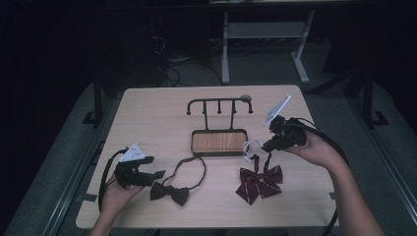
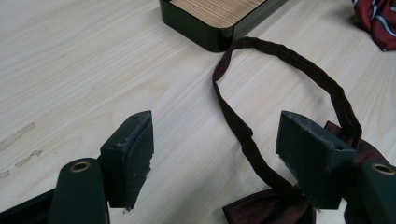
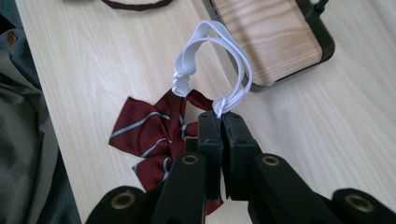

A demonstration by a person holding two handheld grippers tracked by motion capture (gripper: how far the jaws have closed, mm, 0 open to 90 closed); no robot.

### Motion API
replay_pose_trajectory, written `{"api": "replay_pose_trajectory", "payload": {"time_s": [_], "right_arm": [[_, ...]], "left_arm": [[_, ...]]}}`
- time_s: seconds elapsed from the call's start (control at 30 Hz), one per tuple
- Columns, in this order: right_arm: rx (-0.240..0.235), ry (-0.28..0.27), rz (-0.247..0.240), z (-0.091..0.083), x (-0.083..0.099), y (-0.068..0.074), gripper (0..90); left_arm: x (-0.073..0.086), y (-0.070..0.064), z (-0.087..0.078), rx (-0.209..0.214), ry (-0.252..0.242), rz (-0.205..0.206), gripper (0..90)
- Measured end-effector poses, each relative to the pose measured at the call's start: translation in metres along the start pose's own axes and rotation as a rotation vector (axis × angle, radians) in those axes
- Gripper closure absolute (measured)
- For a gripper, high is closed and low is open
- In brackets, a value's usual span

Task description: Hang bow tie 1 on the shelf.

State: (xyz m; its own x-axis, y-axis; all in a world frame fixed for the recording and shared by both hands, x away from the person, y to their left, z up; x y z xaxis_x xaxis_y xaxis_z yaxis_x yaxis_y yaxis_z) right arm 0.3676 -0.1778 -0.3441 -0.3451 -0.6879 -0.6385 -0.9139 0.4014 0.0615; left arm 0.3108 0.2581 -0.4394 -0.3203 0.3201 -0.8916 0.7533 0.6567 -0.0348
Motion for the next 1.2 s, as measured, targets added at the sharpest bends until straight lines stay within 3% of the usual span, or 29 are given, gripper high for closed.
{"api": "replay_pose_trajectory", "payload": {"time_s": [0.67, 1.2], "right_arm": [[0.026, 0.004, -0.048, -0.02, -0.033, -0.001, 86.2], [0.049, -0.001, -0.047, -0.032, -0.054, -0.01, 86.3]], "left_arm": [[0.0, 0.0, 0.0, 0.002, -0.002, -0.006, 27.7], [0.0, 0.0, 0.0, 0.004, -0.002, -0.006, 27.7]]}}
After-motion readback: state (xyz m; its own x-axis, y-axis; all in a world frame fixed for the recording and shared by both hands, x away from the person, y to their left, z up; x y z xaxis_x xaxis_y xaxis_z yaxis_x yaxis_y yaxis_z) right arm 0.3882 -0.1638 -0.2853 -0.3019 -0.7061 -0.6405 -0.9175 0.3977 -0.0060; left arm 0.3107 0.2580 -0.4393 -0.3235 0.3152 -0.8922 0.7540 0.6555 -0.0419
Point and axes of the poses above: each handheld gripper's, and its own axes: z roughly forward along the jaws, x roughly out of its underside, y roughly to its left, the point moved 2 cm from there along z, roughly forward along the jaws, and after that the axes turned 14 degrees about -y, right-handed, at the moved point
